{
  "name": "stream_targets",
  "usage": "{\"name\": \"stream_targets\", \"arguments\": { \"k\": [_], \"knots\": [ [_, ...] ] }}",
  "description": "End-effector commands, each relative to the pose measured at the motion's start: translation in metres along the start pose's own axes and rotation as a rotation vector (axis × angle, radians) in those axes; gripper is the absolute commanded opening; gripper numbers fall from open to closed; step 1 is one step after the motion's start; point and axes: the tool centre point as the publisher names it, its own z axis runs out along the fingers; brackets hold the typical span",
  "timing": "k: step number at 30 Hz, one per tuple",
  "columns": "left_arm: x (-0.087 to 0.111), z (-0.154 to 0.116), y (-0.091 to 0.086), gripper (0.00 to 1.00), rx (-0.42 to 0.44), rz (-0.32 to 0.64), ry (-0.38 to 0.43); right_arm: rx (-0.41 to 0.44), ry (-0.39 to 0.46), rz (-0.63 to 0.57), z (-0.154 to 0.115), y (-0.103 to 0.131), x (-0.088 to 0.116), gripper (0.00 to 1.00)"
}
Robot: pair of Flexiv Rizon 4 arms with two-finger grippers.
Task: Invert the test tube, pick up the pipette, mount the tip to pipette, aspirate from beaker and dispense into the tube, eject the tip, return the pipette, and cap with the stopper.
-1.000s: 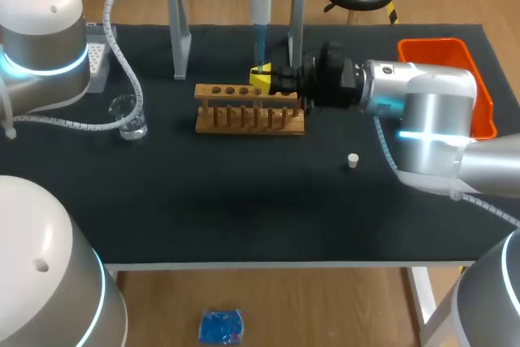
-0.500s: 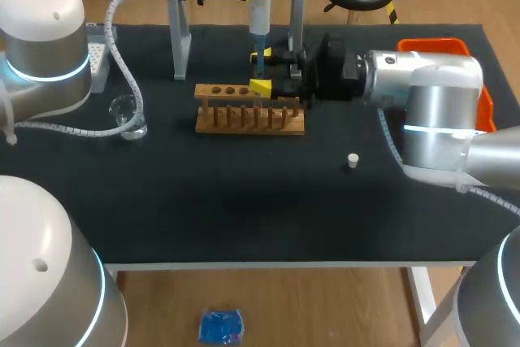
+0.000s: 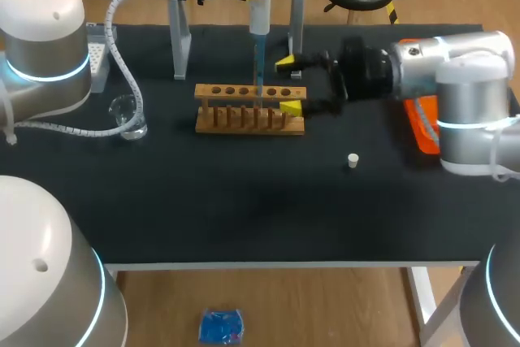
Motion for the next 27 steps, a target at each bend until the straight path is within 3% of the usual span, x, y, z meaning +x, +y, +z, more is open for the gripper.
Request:
{"name": "stream_targets", "arguments": {
  "k": [1, 9, 27],
  "knots": [
    [0.0005, -0.0002, 0.0003, 0.0, 0.003, 0.001, -0.001, 0.031, 0.01, 0.024, -0.0117, -0.006, 0.0101, 1.0],
    [0.0005, -0.0002, 0.0003, 0.0, 0.003, 0.001, -0.001, 0.059, -0.037, 0.108, -0.0153, -0.0139, 0.0188, 1.0],
    [0.0005, -0.0002, 0.0003, 0.0, 0.003, 0.001, -0.001, 0.059, -0.037, 0.108, -0.0153, -0.0139, 0.0188, 1.0]
  ]
}}
